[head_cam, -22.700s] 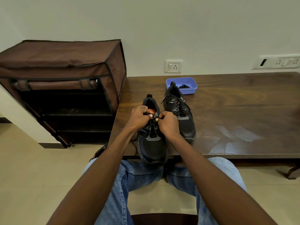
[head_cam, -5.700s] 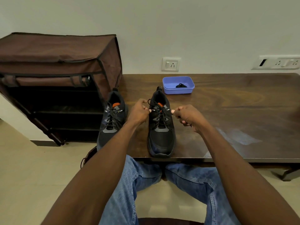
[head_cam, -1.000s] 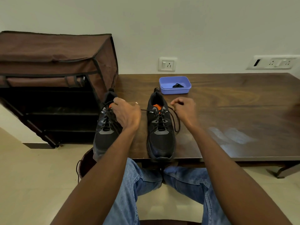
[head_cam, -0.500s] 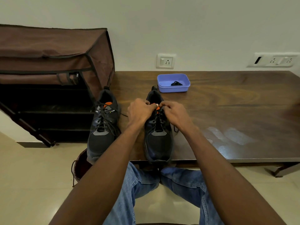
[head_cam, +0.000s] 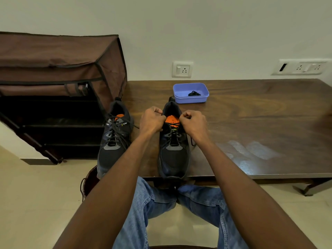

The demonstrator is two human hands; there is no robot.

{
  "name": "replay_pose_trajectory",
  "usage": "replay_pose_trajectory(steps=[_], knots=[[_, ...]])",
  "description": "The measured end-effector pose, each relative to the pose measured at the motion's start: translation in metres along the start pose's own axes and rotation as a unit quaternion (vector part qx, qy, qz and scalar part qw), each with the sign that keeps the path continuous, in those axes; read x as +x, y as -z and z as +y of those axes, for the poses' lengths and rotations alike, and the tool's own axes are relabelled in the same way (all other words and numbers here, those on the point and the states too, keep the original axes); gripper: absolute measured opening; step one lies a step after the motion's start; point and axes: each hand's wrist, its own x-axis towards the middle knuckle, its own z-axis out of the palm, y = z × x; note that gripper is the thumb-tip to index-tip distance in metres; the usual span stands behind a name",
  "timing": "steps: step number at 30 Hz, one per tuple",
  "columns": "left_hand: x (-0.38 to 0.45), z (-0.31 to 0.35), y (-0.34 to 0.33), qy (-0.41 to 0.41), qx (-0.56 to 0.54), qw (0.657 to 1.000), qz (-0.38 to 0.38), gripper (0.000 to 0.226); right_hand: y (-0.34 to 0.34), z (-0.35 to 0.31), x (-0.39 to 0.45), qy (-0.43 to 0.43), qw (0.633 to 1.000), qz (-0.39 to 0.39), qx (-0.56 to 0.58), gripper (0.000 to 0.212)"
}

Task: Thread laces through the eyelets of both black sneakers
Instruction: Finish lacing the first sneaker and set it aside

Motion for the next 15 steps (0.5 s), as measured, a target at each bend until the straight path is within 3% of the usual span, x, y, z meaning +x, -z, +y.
replay_pose_trajectory(steps=[5, 8, 12, 15], knots=[[-0.008, 0.001, -0.012, -0.067, 0.110, 0.992, -0.016, 0.026, 0.001, 0.009, -0.003, 0.022, 0.999, -0.028, 0.037, 0.013], [-0.007, 0.006, -0.020, -0.095, 0.088, 0.989, -0.074, 0.038, 0.003, 0.015, 0.000, 0.028, 0.997, -0.049, 0.049, 0.013], [-0.005, 0.007, -0.019, -0.106, 0.068, 0.987, -0.097, 0.039, 0.000, 0.015, 0.001, 0.029, 0.998, -0.047, 0.036, 0.013], [-0.007, 0.007, -0.011, -0.060, -0.062, 0.994, -0.074, 0.034, 0.001, 0.014, 0.002, 0.005, 0.998, -0.043, 0.046, 0.012]])
